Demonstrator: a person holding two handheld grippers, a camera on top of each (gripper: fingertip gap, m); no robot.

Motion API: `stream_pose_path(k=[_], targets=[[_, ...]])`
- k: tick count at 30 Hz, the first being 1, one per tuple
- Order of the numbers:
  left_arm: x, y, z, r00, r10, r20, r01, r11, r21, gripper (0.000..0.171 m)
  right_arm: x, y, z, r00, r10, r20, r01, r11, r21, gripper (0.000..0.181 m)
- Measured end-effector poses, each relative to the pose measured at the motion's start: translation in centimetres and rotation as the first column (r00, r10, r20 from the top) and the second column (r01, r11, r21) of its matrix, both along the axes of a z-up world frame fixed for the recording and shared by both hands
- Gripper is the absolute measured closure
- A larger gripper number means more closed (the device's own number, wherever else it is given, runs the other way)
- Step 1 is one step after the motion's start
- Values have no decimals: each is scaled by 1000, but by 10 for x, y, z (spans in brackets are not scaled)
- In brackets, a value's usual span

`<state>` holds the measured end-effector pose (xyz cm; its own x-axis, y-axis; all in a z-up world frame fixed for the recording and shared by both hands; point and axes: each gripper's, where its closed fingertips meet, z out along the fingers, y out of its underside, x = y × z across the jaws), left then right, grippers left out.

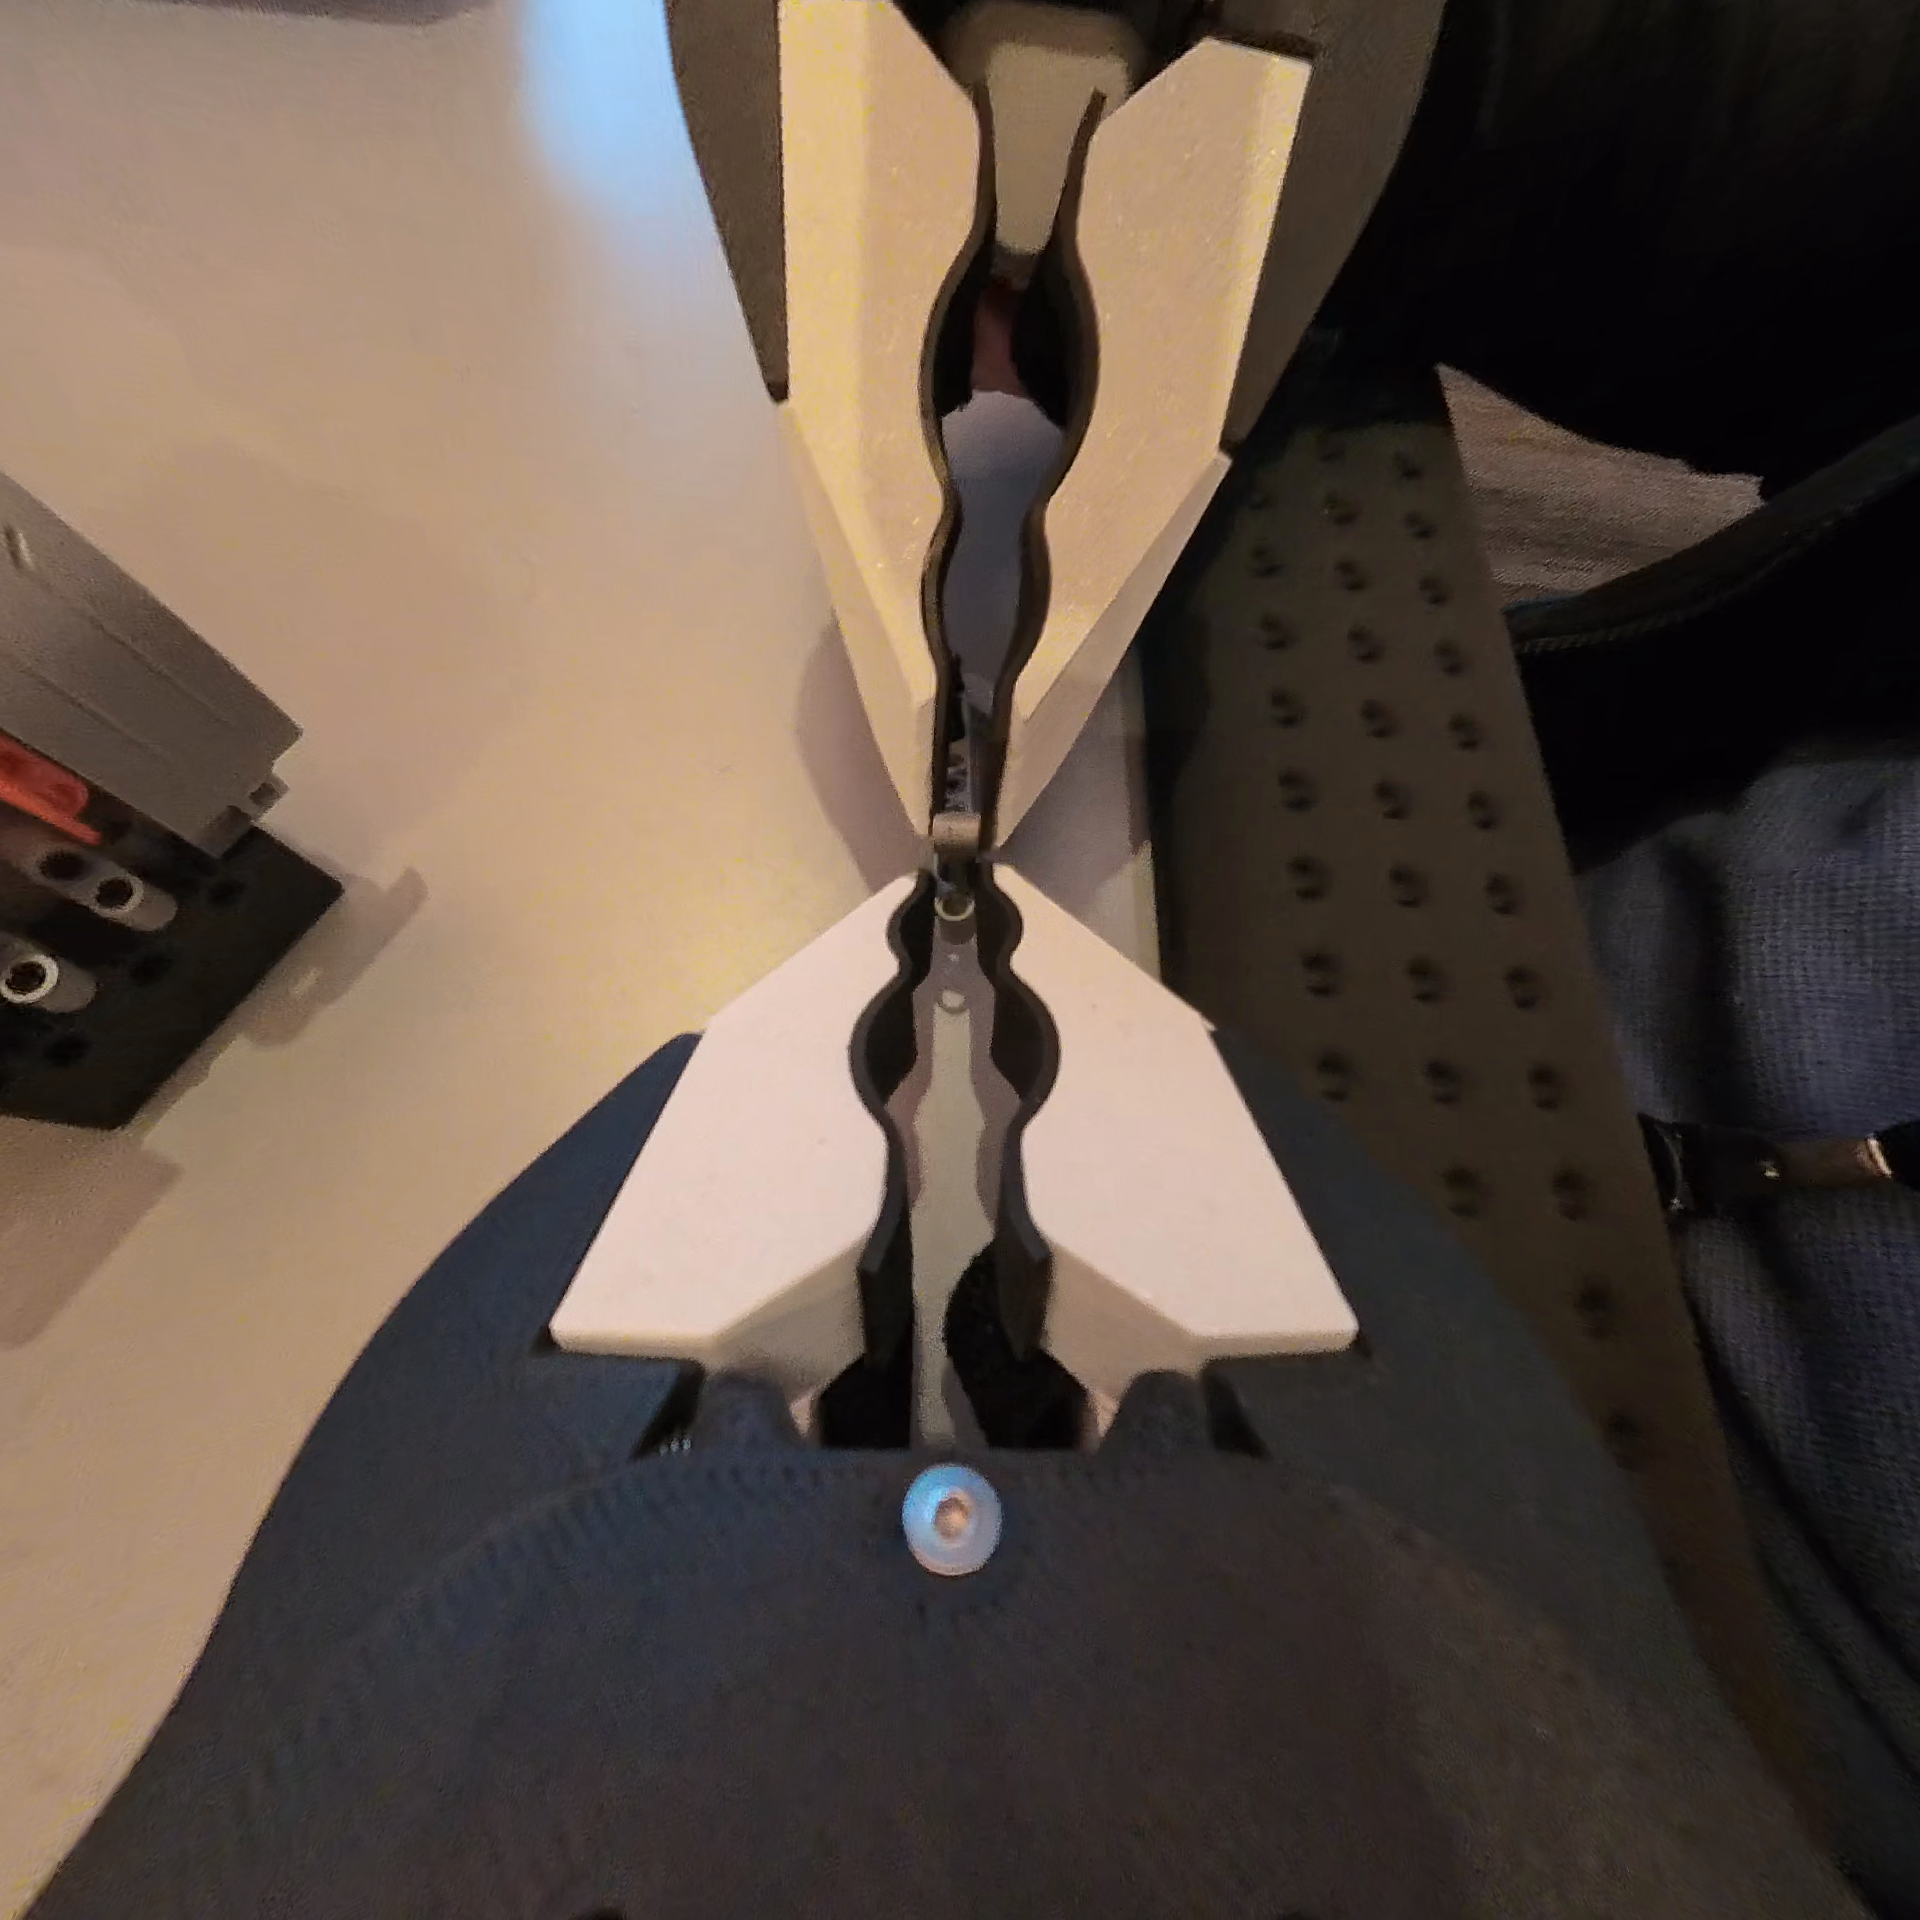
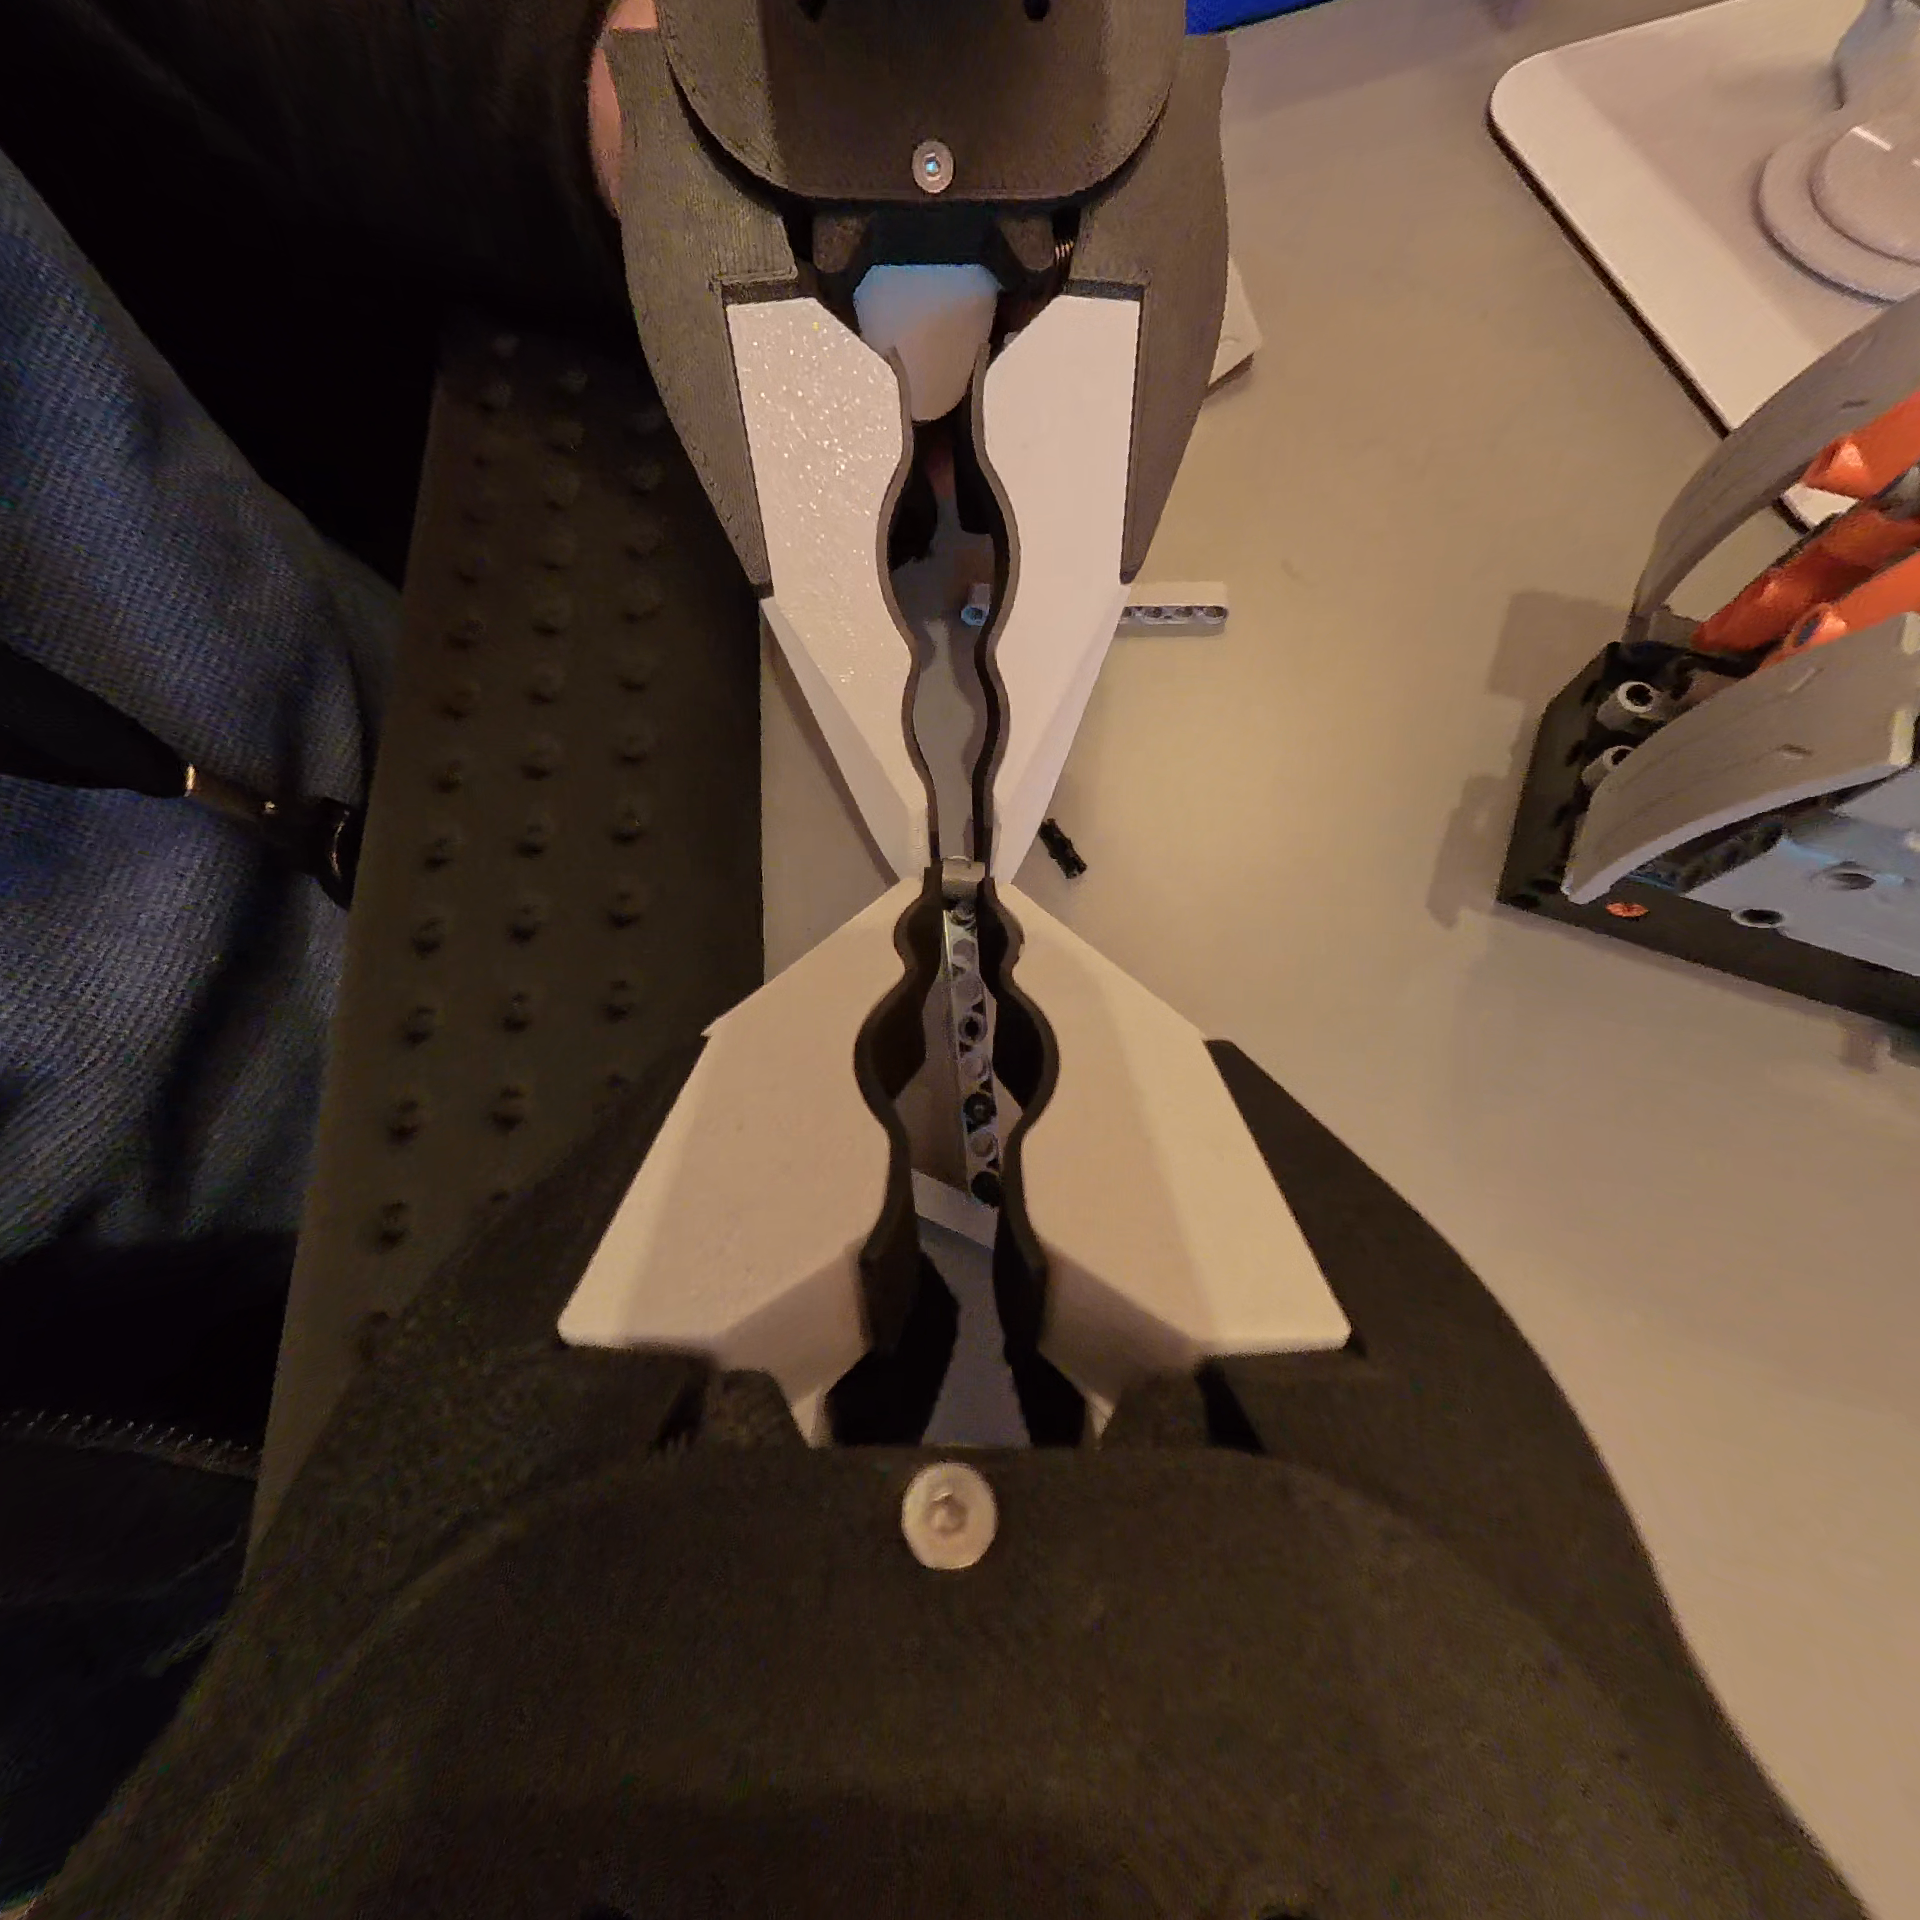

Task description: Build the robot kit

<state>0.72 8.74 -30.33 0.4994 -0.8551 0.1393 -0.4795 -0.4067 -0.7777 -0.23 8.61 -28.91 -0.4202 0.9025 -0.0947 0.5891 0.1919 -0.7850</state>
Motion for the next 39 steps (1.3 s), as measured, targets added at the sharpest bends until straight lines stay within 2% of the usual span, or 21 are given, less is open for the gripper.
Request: stream_pose_path(k=[7,14,17,19,21,24,29,32,34,37,39], targets=[[-4,-6,-16,999,-8,-52,6,999,-46,164,-1,-1,-15,999,-5,46,6,1000,-21,178],[-9,-7,-24,996,16,-90,-23,996,-83,148,1,2,-20,997,-11,70,14,999,-52,178],[-7,-9,-22,997,32,-72,-41,992,-121,143,-2,14,-13,997,-64,42,66,996,-63,178],[-6,-8,-24,994,51,-95,-62,991,-120,147,-1,24,-14,993,-108,51,111,992,-66,178],[-7,-2,-26,987,78,-141,-90,993,-82,164,1,29,-14,990,-126,61,131,988,-88,178],[-4,-1,-27,987,78,-143,-91,992,-89,166,2,32,-12,989,-134,64,139,987,-86,178],[-9,-3,-23,967,-10,-256,19,999,33,166,9,29,-21,980,-107,168,129,984,-126,177],[-14,-7,-24,929,-49,-366,93,990,102,166,8,29,-30,969,-109,223,138,983,-119,177],[-12,-9,-19,928,-66,-367,126,982,142,167,7,28,-33,964,-103,244,136,983,-121,177],[-10,-12,-19,924,-94,-370,160,975,153,167,5,32,-36,958,-123,260,155,982,-107,153],[-10,-13,-17,922,-104,-373,176,971,162,167,5,33,-27,966,-130,225,155,983,-97,150]])
